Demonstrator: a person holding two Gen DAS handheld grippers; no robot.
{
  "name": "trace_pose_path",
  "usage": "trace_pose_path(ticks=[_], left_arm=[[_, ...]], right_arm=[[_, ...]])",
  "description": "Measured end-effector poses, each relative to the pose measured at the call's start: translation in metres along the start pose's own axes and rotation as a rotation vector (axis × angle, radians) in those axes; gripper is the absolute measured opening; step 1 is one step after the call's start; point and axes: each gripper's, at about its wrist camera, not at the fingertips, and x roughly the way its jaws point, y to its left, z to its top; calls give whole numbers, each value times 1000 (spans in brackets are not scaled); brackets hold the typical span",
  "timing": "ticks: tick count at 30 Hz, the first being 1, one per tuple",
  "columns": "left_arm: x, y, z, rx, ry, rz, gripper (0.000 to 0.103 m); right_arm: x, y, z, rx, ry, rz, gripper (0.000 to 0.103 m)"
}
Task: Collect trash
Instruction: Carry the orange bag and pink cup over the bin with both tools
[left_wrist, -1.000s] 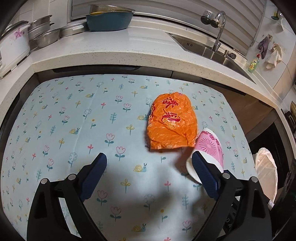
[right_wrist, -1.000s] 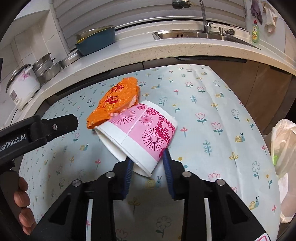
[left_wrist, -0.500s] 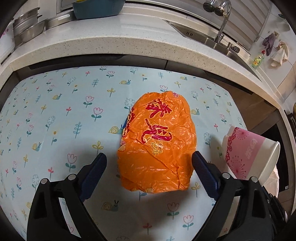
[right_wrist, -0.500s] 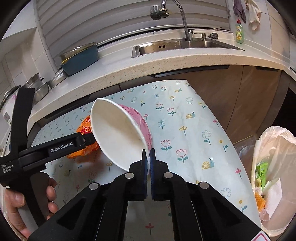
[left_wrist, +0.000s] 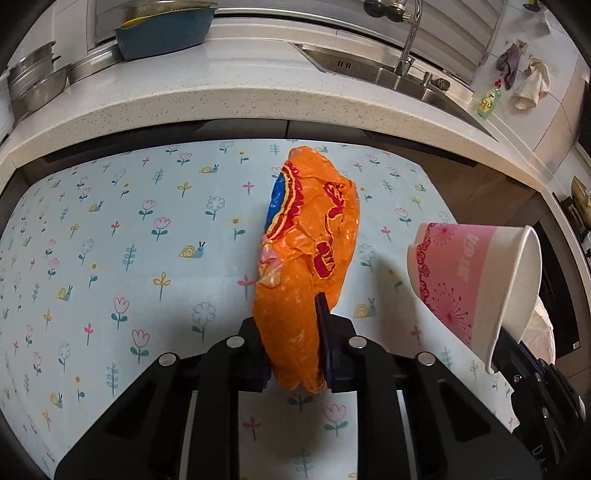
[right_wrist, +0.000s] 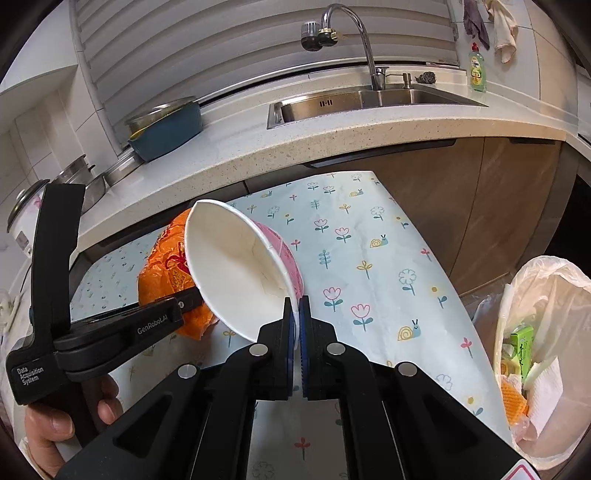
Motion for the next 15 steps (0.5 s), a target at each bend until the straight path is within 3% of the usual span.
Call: trace_pose_path(ticks=[15], left_arm=[[-69,-103,-22,109,-62,-57,19]], right_arm=[[-97,-60,9,82,-121,-26,3]])
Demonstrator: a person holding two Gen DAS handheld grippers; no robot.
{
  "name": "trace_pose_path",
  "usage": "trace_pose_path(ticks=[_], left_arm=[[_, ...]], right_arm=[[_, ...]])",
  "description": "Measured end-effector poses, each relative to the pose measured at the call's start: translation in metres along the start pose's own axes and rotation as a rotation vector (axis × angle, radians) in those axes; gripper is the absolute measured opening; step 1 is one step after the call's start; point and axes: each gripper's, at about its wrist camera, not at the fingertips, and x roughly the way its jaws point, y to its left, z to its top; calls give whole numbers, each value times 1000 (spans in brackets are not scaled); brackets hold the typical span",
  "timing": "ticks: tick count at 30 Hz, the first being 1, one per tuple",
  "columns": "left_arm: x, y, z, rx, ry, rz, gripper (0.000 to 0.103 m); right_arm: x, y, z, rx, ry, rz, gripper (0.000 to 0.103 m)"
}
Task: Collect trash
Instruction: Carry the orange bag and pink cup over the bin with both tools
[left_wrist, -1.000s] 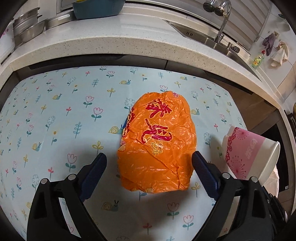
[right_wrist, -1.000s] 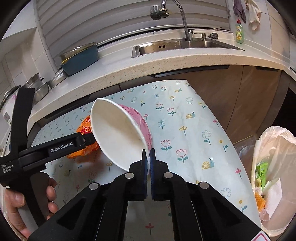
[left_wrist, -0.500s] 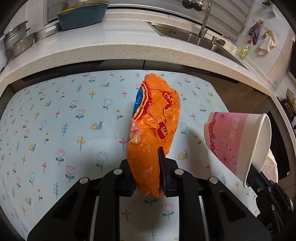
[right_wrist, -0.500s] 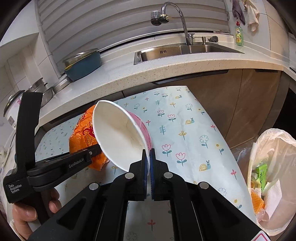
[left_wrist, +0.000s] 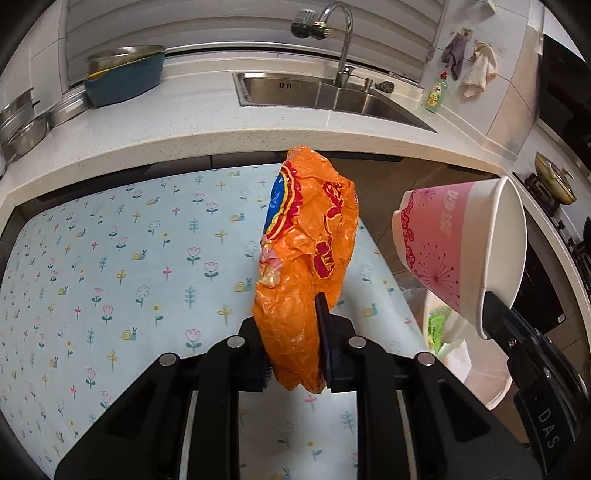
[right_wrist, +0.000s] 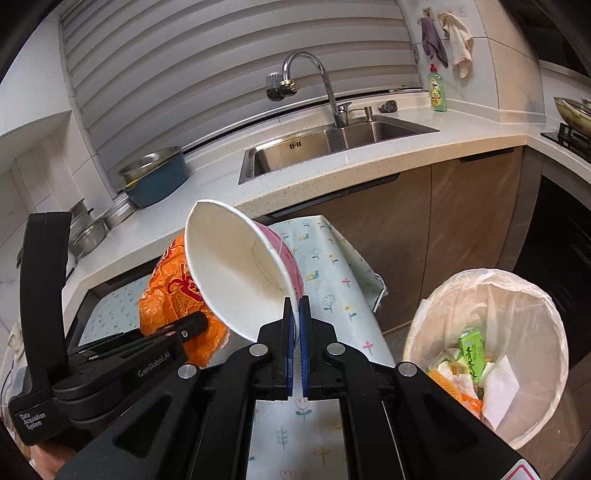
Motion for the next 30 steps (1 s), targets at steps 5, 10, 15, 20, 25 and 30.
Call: trace_pose_path(ticks=[5,10,15,20,25,30], left_arm=[[-14,-46,-5,48,-11,-29,19],[-20,-89,-14,91,-9,-61,19],[-22,-126,-24,130,2,-89,19],[-22,-157,-33,169,13,-110,19],[-20,-181,-41,200,27,-128,19],[-14,-199,-48,223,50,-141,20]], right_arm=[[-33,-34,3,39,-36,-24,3],[-60,-71,3,73,-59,-59,3],[-80,-107,-2,108,-70,-91,3],[-94,-136,-8,145,-77,-112,3],[-104,-157,-11,172,-84,-127,3],[-109,-176,-14,197,-87,-140,3]])
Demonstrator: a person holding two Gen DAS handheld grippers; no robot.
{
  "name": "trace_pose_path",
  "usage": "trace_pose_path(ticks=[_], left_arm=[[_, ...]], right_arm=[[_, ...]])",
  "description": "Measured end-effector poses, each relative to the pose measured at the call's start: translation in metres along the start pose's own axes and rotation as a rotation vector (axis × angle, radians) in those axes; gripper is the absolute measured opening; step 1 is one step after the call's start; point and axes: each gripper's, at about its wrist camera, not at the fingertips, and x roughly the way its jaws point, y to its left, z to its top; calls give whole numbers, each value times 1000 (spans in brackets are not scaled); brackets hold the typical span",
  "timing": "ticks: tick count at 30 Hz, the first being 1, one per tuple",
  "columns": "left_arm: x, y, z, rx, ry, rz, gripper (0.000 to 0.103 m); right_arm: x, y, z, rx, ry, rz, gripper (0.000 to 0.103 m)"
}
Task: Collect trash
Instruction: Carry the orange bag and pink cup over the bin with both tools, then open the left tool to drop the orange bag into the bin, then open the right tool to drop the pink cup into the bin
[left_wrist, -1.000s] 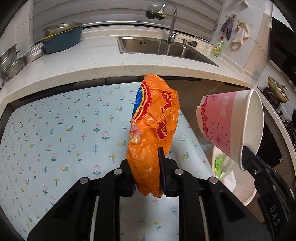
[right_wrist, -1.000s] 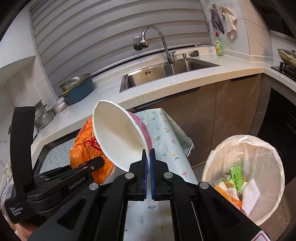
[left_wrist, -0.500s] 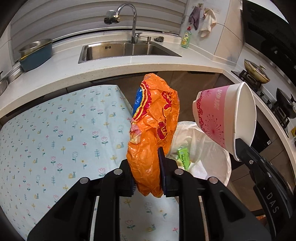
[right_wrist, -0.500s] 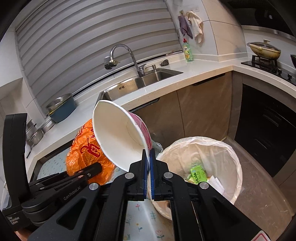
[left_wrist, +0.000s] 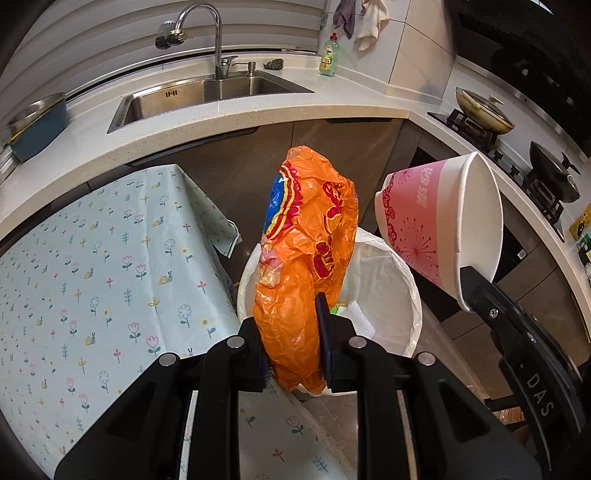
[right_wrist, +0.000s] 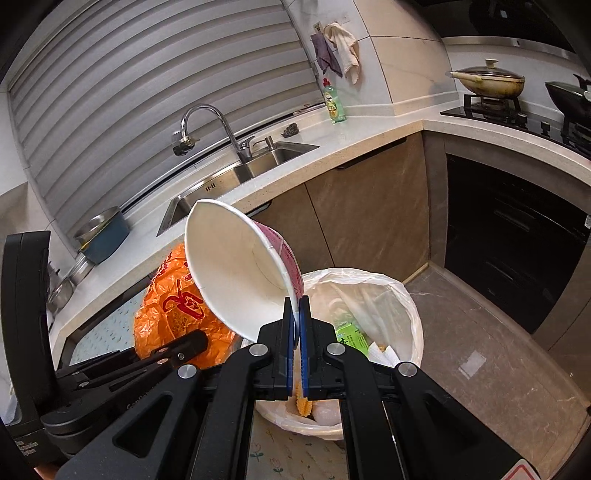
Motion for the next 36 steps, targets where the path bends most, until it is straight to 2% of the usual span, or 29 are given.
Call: trace_pose_path(ticks=[18,21,25,27,36], left_arm=[[26,-18,-1,23,40,-4,23],[29,-19,-1,27,39,-5,26],[29,-19,-1,21,30,1,43],[28,-17,0,18,21,5,48],[24,-6,3,-7,15,13,50]], right_arm=[[10,-22,-3,33,14,-15,3],[12,-22,-4,34,18,-16,3],[12,-20,-4,35,20,-18,3],[13,-20,-4,35,21,-18,3],[16,-20,-5,32,31,-14,3]])
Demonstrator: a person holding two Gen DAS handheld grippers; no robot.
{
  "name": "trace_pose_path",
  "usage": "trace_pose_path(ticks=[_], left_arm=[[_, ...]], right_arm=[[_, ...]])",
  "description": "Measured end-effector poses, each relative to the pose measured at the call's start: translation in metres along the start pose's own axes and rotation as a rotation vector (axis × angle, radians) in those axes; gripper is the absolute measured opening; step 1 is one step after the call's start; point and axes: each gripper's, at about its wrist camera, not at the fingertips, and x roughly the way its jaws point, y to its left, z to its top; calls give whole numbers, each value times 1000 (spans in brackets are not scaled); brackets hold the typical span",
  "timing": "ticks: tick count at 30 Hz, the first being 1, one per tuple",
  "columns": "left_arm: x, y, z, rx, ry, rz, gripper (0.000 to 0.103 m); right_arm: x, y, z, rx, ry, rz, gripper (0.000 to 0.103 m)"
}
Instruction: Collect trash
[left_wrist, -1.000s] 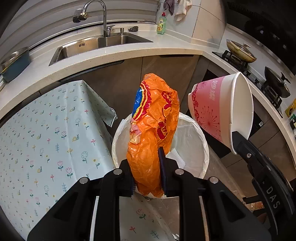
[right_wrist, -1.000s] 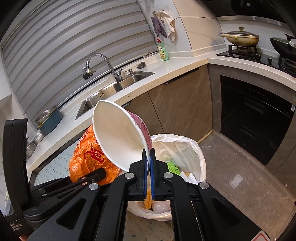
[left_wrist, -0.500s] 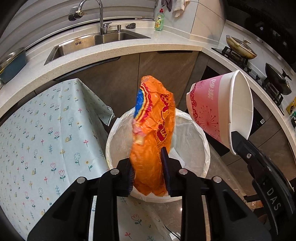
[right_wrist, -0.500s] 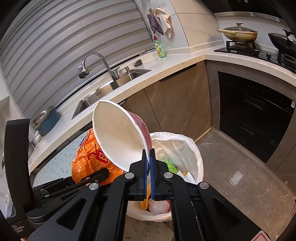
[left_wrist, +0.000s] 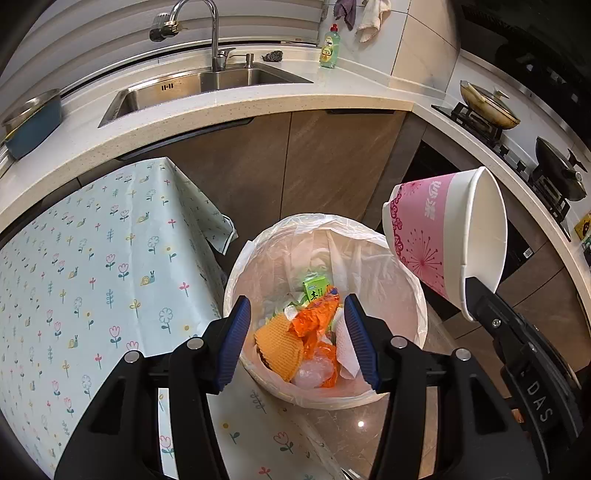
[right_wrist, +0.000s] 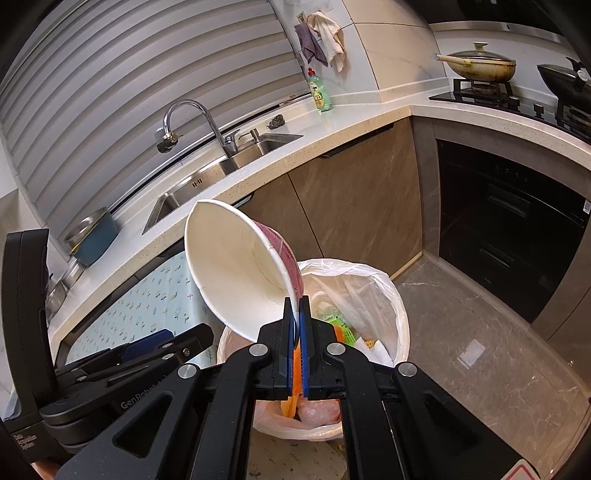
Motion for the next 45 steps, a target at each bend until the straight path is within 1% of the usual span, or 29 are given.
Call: trace_pose_path(ticks=[3,6,14,17,22,26,29,36,41,43,45], left_arm=[[-2,0,0,-1,-3,3,50],[-5,2,-1,-7,-9,7,55],[-10,11,-1,-22,-19,12,56],[-11,15,-1,-27,-22,21,59],[-14,24,-1,-46,-29,30,63],[-17,29,-2,-55,-32,37,64],[-20,30,-3,-57,-41,45,69],[-29,34,-5,-65,-53,55,70],[-38,35,-9,-66,-61,64,71],[-42,37,-11,-64,-66,72,74],[-46,39,-15,-66,-68,79,75]], right_arm=[[1,1,0,-5,4,4,3],[2,2,1,-6,7,8,3],[11,8,3,-27,29,21,4],[13,13,3,-37,29,23,9],[13,21,2,-52,24,29,20],[12,25,4,-61,22,37,22],[9,30,3,-72,19,40,28],[-1,37,2,-88,4,45,34],[-9,41,1,-101,-6,35,41],[-13,42,1,-111,-8,28,44],[-17,42,-1,-127,-7,22,45]])
